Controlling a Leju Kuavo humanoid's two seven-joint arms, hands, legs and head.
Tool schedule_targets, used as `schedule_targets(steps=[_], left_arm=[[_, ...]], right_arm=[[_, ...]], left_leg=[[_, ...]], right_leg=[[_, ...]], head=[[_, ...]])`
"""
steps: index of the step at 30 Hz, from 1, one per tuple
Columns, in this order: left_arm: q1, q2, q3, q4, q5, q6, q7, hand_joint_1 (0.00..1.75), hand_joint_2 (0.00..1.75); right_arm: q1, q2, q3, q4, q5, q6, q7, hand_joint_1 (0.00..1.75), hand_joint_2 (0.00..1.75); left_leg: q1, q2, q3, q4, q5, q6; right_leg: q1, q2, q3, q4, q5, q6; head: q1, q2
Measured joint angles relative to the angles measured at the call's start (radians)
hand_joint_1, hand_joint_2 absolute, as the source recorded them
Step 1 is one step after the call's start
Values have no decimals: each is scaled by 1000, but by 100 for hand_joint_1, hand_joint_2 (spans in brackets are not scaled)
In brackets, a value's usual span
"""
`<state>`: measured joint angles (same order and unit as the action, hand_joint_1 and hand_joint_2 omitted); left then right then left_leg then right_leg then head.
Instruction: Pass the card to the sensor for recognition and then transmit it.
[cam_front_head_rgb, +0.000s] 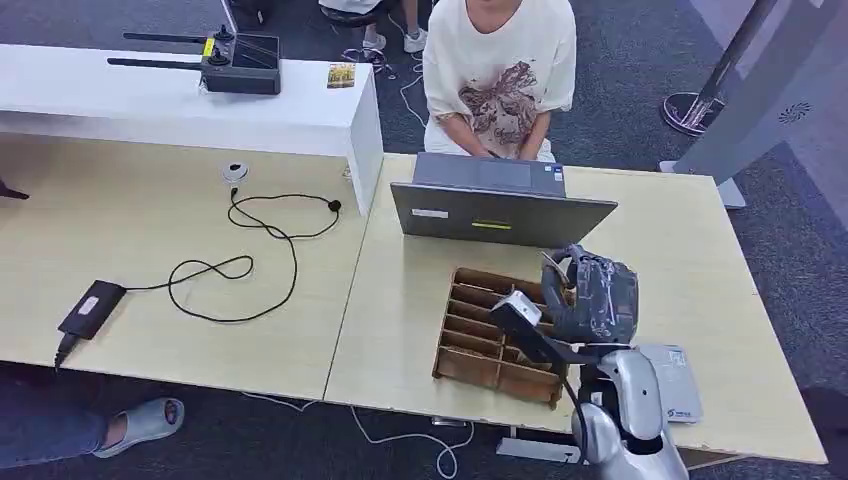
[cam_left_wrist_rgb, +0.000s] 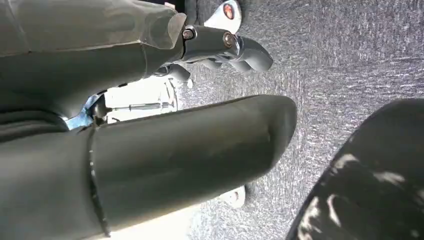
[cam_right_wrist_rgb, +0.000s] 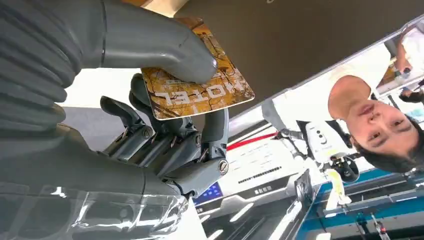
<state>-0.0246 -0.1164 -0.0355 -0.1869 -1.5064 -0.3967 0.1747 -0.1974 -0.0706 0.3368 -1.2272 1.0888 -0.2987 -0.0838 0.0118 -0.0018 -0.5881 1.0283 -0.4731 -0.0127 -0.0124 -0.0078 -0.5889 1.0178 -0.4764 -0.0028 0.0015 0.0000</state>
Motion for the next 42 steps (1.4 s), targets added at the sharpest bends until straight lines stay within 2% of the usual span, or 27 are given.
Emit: schedule_targets(steps=[7,12,20,30,42], left_arm=[[0,0,3,0,2,2,2,0,0],[0,-2,7,0,3,3,2,0,0],[-1,-2,8,0,2,2,-2,0,0],[1,-2,8,0,-4,17,-32,0,0],[2,0,7,0,-7,23,-43,0,0]], right_arm=[[-32,-6,0,-9,-152,14,-81,171,175],[-112,-10,7,-16,-200,37,-105,175,175],[-259,-10,27,-16,-205,66,-105,175,175],[-348,-20,36,9,-226,87,-97,175,175],[-489,-24,36,122,-262,142,-77,175,175]], left_leg=[[0,0,0,0,0,0],[0,1,0,0,1,0],[0,0,0,0,1,0],[0,0,0,0,1,0],[0,0,0,0,1,0]], right_leg=[[0,0,0,0,0,0],[0,1,0,0,1,0],[0,1,0,0,2,0],[0,0,0,0,2,0],[0,1,0,1,2,-1]], head=[[0,0],[0,0],[0,0],[0,0],[0,0]])
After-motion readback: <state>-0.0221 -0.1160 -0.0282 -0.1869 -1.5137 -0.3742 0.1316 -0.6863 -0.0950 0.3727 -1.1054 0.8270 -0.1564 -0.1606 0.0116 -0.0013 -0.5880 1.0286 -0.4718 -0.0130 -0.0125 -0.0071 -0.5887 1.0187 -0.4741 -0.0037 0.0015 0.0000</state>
